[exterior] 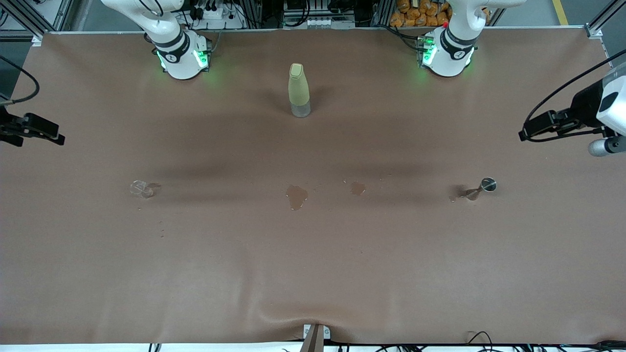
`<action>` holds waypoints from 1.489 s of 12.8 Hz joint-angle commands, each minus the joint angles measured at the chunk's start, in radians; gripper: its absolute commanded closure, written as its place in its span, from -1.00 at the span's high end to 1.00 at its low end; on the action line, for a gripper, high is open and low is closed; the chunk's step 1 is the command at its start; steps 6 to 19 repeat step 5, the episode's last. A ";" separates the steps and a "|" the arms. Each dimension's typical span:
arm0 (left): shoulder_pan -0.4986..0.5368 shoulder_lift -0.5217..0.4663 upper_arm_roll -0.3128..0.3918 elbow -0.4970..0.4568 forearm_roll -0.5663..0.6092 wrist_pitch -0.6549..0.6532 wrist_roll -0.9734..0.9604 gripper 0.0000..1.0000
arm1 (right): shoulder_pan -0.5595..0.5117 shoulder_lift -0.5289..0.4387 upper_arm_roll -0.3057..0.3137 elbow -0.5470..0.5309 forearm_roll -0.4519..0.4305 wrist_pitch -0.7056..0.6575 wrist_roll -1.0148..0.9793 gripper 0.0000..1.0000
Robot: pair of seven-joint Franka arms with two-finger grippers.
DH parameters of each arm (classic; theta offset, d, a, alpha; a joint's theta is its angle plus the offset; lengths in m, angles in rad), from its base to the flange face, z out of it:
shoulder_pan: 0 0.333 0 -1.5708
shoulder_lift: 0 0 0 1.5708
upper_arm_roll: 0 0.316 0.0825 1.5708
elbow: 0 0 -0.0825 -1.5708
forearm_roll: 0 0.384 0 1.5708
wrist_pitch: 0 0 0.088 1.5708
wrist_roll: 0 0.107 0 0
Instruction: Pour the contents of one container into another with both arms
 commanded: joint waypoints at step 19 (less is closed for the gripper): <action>-0.018 0.023 -0.016 0.021 0.072 0.051 -0.020 1.00 | -0.010 -0.031 0.006 -0.027 0.023 0.006 -0.024 1.00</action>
